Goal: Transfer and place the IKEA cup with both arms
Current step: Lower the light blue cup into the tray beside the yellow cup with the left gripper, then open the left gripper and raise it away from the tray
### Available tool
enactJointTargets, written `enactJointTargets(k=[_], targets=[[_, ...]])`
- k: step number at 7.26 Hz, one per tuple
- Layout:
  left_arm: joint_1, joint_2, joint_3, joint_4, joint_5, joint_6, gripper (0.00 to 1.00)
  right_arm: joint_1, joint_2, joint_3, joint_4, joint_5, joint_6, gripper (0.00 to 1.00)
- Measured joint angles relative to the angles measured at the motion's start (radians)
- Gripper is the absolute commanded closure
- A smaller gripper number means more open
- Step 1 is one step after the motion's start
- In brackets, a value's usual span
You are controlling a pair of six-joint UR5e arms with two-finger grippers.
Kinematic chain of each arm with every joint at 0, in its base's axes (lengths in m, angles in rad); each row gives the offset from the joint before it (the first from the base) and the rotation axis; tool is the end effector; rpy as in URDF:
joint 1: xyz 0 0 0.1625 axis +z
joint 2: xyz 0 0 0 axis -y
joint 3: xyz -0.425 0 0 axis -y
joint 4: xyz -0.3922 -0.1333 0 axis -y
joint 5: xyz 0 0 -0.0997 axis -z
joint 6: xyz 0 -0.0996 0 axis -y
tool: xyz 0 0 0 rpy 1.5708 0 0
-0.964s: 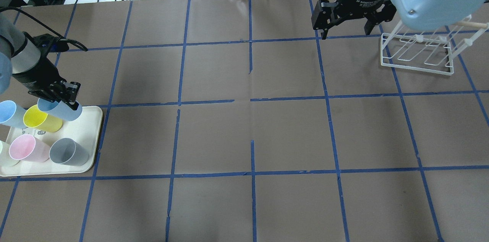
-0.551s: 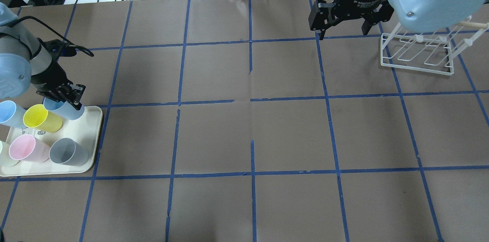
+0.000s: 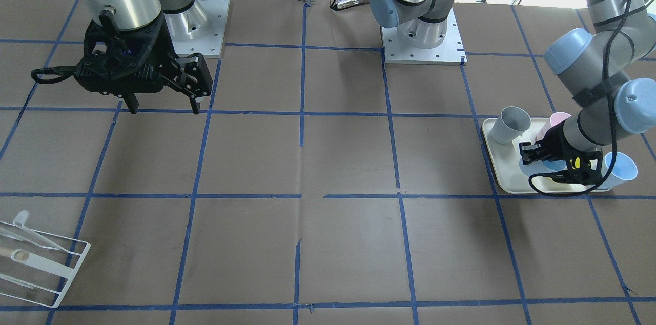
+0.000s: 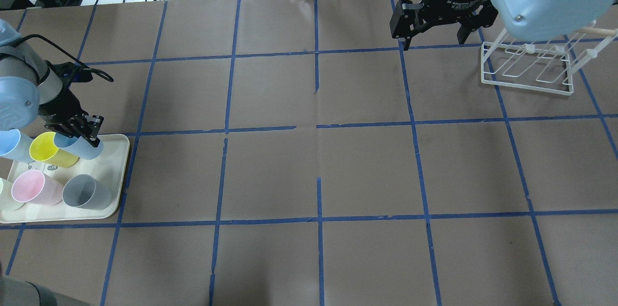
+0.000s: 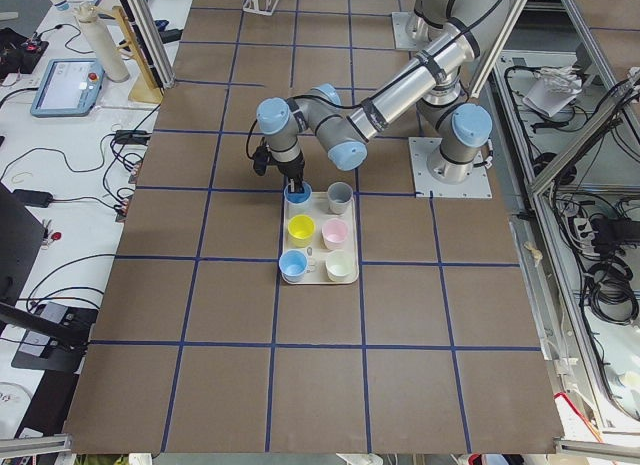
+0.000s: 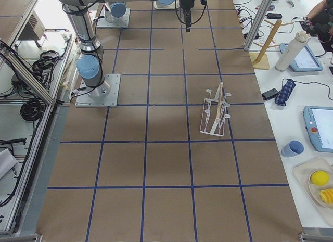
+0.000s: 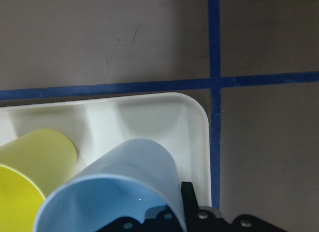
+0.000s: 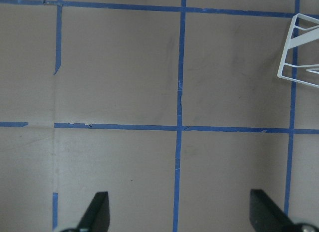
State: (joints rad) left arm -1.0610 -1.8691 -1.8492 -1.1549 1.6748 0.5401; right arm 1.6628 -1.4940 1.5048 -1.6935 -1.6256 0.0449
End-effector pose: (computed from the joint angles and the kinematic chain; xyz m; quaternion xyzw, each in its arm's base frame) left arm 0.1544 -0.5280 0.2411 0.0193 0.9952 0.0954 0.0046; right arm 0.1765 -0.5210 0.4943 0.0220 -0.9978 0.0576 0.0235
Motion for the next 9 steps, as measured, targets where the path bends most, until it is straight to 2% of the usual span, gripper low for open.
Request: enactJointTargets(k=[1,2,3,7,9], targets=[[0.002,-0.008,-0.002,0.001,0.0,0.0,0.92,0.0,0.0,0.0,0.0,0.0,0.001,0.0],[0.002,-0.017,-0.003,0.001,0.0,0.0,0.09,0.0,0.0,0.0,0.0,0.0,0.002,0.0],[0.002,-0.023,-0.003,0.001,-0.001,0.0,0.0,0.0,0.0,0.0,0.0,0.0,0.003,0.0],[-0.007,0.002,0.004,-0.03,-0.002,-0.006,0.0,0.0,0.0,0.0,0.0,0.001,0.003,0.0],[-0.029,0.053,0.059,-0.11,-0.017,-0.03,0.0,0.0,0.0,0.0,0.0,0.001,0.004,0.0]])
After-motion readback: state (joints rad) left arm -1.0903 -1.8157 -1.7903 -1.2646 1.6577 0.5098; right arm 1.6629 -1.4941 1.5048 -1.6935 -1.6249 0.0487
